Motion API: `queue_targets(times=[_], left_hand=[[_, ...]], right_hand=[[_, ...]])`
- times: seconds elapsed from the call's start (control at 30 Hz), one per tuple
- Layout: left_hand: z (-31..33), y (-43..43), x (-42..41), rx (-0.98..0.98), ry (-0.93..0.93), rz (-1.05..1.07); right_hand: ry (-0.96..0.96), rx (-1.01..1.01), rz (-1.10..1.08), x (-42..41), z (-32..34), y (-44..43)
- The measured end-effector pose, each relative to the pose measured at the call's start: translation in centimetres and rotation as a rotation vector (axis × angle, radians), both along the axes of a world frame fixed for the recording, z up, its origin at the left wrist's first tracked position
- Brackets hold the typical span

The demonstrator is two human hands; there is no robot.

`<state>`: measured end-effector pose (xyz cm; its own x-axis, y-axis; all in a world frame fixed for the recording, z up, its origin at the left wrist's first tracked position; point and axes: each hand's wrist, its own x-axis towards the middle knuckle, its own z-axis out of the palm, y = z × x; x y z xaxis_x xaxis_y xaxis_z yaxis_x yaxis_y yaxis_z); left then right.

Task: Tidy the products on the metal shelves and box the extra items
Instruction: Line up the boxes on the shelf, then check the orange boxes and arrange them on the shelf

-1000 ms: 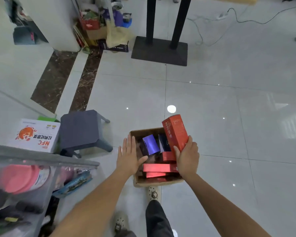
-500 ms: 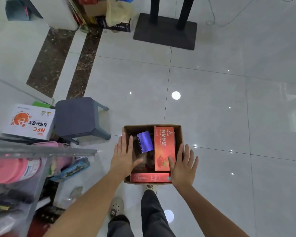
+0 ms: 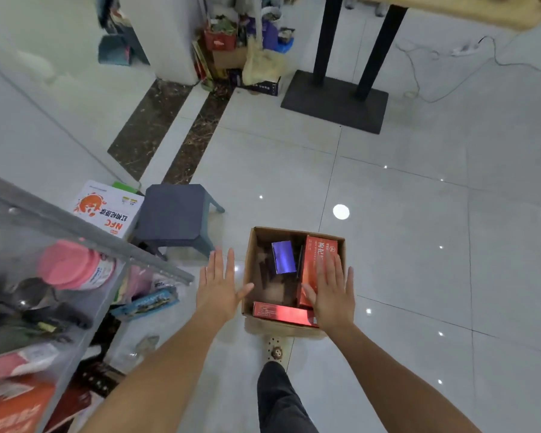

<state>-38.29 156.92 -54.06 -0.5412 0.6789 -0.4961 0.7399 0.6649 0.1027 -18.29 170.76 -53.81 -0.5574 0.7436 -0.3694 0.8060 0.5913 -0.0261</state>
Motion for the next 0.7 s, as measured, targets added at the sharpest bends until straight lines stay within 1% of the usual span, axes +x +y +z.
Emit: queue_targets(times=[0.07,0.1,0.17,0.23,0.3,0.37,0.47,0.5,0.53,0.6,0.63,0.7], left_hand=[[1.9,-3.0,-0.5,0.041,0.051,0.086],[2.9,-4.8,-0.6,0.08,0.077,0.137],[5.2,-9.2,-0.8,0.132,0.132,0.227],[7.4,-14.3,-0.6,0.12,0.213,0.309],[9.7,-20.1,-0.1,0.095,0.258,0.404],[11.6,-26.7,1.2,0.103,0.323,0.504],[14.1,-37.8,4.4,0.079,0.414,0.657],[14.9,-41.8,5.6,0.055,0.446,0.708],[15.8,-45.6,6.9,0.036,0.467,0.766],[17.7,-53.1,9.8,0.037,0.532,0.887],[18.6,-56.6,11.4,0.034,0.57,0.948],[20.0,-62.8,14.6,-0.011,0.639,1.062]], right_hand=[[0.117,0.003,0.045,-1.6,2.8,-1.4],[0.146,-0.009,0.068,-2.4,4.0,-2.4],[0.147,0.01,0.172,-3.9,5.9,-4.8],[0.151,0.085,0.308,-5.6,7.1,-7.9],[0.161,0.108,0.441,-7.4,8.4,-11.9],[0.187,0.115,0.575,-9.2,10.3,-17.4],[0.214,0.061,0.836,-11.2,13.1,-27.6],[0.284,0.059,0.919,-11.7,14.2,-31.4],[0.404,0.086,1.006,-12.1,15.3,-35.1],[0.565,0.131,1.139,-12.6,18.1,-42.3],[0.614,0.128,1.18,-12.8,19.4,-45.7],[0.595,0.069,1.278,-13.2,21.4,-52.1]])
